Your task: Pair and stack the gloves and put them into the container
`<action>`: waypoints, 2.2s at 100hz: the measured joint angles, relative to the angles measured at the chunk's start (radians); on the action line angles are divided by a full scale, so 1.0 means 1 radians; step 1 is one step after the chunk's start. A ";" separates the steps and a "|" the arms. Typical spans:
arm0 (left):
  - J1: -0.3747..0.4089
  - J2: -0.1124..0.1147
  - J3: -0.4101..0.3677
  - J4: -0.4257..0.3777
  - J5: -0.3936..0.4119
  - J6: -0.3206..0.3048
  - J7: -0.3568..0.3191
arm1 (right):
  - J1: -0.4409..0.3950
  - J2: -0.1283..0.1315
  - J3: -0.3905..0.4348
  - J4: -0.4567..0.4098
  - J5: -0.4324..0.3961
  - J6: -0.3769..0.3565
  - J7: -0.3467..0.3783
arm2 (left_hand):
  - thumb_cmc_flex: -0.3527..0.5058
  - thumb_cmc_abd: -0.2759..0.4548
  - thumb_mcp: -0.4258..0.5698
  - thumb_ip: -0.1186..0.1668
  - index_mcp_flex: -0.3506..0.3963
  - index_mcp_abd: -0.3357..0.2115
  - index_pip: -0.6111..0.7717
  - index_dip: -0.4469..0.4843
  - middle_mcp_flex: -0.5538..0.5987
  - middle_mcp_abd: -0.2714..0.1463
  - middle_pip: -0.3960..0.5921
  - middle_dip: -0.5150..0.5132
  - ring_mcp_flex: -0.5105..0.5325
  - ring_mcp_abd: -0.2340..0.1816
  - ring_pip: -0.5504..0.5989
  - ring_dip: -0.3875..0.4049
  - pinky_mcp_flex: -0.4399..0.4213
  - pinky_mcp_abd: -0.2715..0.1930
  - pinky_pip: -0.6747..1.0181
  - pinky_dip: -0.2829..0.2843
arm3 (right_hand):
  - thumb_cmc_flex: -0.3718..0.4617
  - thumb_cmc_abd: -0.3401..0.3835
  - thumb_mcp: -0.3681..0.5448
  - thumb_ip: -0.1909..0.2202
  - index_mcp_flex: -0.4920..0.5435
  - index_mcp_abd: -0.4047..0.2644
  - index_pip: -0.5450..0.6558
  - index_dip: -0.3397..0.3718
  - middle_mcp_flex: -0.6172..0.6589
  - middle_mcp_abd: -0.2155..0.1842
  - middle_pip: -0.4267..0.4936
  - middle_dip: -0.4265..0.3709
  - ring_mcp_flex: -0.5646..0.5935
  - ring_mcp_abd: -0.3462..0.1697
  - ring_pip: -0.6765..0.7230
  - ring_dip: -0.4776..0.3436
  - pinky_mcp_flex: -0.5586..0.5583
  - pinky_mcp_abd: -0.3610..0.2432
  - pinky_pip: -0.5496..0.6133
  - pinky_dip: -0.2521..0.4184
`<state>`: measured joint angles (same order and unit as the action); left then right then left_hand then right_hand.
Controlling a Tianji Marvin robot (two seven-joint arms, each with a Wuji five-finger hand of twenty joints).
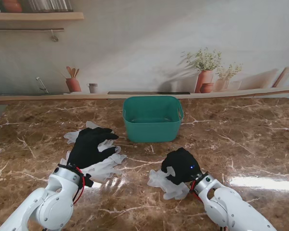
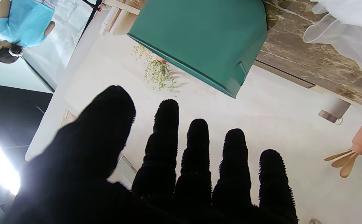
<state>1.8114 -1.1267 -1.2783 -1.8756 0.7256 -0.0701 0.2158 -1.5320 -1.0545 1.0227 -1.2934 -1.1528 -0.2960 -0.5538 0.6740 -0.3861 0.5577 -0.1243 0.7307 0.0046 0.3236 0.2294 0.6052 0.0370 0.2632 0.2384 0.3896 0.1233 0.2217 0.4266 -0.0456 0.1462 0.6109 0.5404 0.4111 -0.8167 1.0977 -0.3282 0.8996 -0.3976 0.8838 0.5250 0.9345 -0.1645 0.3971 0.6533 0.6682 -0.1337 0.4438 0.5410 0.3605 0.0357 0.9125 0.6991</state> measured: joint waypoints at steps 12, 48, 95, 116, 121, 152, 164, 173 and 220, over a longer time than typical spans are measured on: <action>-0.001 0.000 0.001 0.001 0.001 0.000 0.000 | -0.053 0.006 0.047 -0.066 0.011 -0.016 0.088 | 0.000 0.000 0.000 0.000 0.000 0.000 0.000 0.000 0.000 0.000 0.000 0.000 0.000 0.000 0.000 0.000 0.000 0.000 0.000 0.000 | -0.102 0.132 -0.097 0.053 -0.030 0.059 -0.123 0.013 -0.103 0.030 -0.052 -0.120 -0.048 0.019 -0.062 -0.060 -0.036 0.000 -0.056 0.000; -0.005 0.000 0.000 0.003 0.003 -0.006 0.000 | -0.160 -0.002 0.194 -0.202 0.099 -0.173 0.317 | 0.000 0.000 0.000 0.000 0.000 0.000 0.000 0.000 0.000 0.000 0.000 0.000 0.000 0.000 0.000 0.000 0.000 0.000 -0.001 0.000 | -0.225 0.253 -0.383 0.227 -0.032 0.135 -0.350 0.127 -0.183 0.060 -0.159 -0.235 -0.071 0.084 -0.233 -0.152 -0.071 0.029 -0.157 0.000; -0.008 0.000 0.000 0.006 -0.010 -0.023 -0.001 | -0.193 0.051 0.214 -0.300 -0.013 -0.184 0.576 | 0.000 0.000 0.000 0.000 0.000 0.000 0.000 0.000 0.000 0.000 0.000 -0.004 0.000 0.000 0.000 0.000 0.000 0.000 -0.001 0.000 | 0.138 0.133 -0.519 0.233 -0.328 0.135 -0.430 0.274 -0.622 0.169 -0.304 -0.423 -0.264 0.150 -0.331 -0.282 -0.032 0.048 -0.221 -0.093; -0.010 0.000 0.000 0.007 -0.017 -0.026 -0.002 | -0.122 0.065 0.124 -0.252 -0.061 -0.139 0.487 | 0.000 0.011 0.005 0.000 0.000 0.000 0.000 0.000 0.000 0.000 0.000 -0.004 0.000 -0.001 0.000 0.000 0.000 0.000 -0.014 0.000 | 0.013 -0.220 -0.021 0.107 -0.237 0.019 -0.294 0.410 -0.612 0.165 -0.204 -0.459 -0.059 0.144 -0.197 -0.241 0.178 0.027 -0.051 -0.140; -0.011 0.000 0.000 0.007 -0.017 -0.027 -0.002 | -0.105 0.065 0.110 -0.236 -0.063 -0.132 0.465 | 0.000 0.011 -0.009 0.000 0.000 0.000 0.000 0.000 0.000 0.000 0.000 -0.005 0.000 -0.001 0.000 0.000 0.000 0.000 -0.015 0.000 | 0.029 -0.232 -0.013 0.053 -0.133 0.005 -0.246 0.400 -0.453 0.148 -0.153 -0.459 0.025 0.120 -0.196 -0.225 0.263 0.027 0.047 -0.138; -0.011 0.000 0.000 0.008 -0.021 -0.031 -0.003 | 0.000 0.047 0.018 -0.100 0.006 -0.123 0.287 | 0.000 0.011 -0.014 0.000 0.000 0.000 0.000 0.000 0.000 0.000 -0.001 -0.005 0.000 -0.001 -0.001 -0.001 -0.001 0.000 -0.039 0.000 | 0.263 -0.256 0.019 -0.025 0.153 0.020 -0.008 0.197 0.325 0.057 0.007 -0.063 0.551 0.068 0.267 0.000 0.630 0.001 0.422 -0.162; -0.012 0.000 0.000 0.008 -0.021 -0.031 -0.007 | 0.000 0.039 0.018 -0.091 0.015 -0.124 0.268 | 0.000 0.011 -0.024 0.000 0.000 0.000 0.000 0.000 0.000 0.000 -0.001 -0.005 0.000 -0.001 -0.001 -0.001 -0.001 0.000 -0.047 0.000 | 0.303 -0.256 0.016 -0.022 0.162 0.033 0.005 0.164 0.350 0.057 0.042 -0.031 0.573 0.071 0.331 0.016 0.662 0.001 0.445 -0.175; -0.012 0.000 0.002 0.009 -0.023 -0.031 -0.009 | -0.006 0.030 0.034 -0.099 0.020 -0.130 0.273 | 0.000 0.011 -0.024 0.000 0.000 0.000 0.000 0.000 0.000 0.000 -0.001 -0.005 0.000 -0.001 -0.001 -0.001 -0.001 0.000 -0.049 0.000 | 0.327 -0.256 0.015 -0.022 0.163 0.035 0.014 0.154 0.351 0.058 0.055 -0.026 0.573 0.072 0.352 0.016 0.669 0.000 0.445 -0.176; -0.009 0.000 0.000 0.008 -0.025 -0.021 -0.009 | 0.072 -0.003 0.120 -0.292 0.028 -0.115 0.242 | 0.000 0.011 -0.024 0.000 0.000 0.000 0.000 0.000 0.000 0.000 -0.001 -0.005 0.000 -0.001 -0.001 -0.001 -0.001 0.000 -0.051 0.000 | 0.329 -0.256 0.015 -0.021 0.164 0.036 0.015 0.144 0.362 0.059 0.056 -0.017 0.582 0.073 0.366 0.016 0.681 -0.001 0.447 -0.187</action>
<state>1.8021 -1.1269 -1.2787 -1.8673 0.7003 -0.0914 0.2069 -1.4604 -1.0580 1.1429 -1.5856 -1.1245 -0.4108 -0.3121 0.6740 -0.3748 0.5341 -0.1243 0.7307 0.0046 0.3236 0.2294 0.6053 0.0367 0.2623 0.2334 0.3896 0.1227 0.2206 0.4260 -0.0470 0.1463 0.5600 0.5404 0.7404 -1.0726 1.1123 -0.3494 1.0633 -0.3619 0.8991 0.6686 1.2963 -0.1059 0.4533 0.6363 1.2507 -0.0609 0.8097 0.5572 1.0411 0.0343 1.3591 0.5122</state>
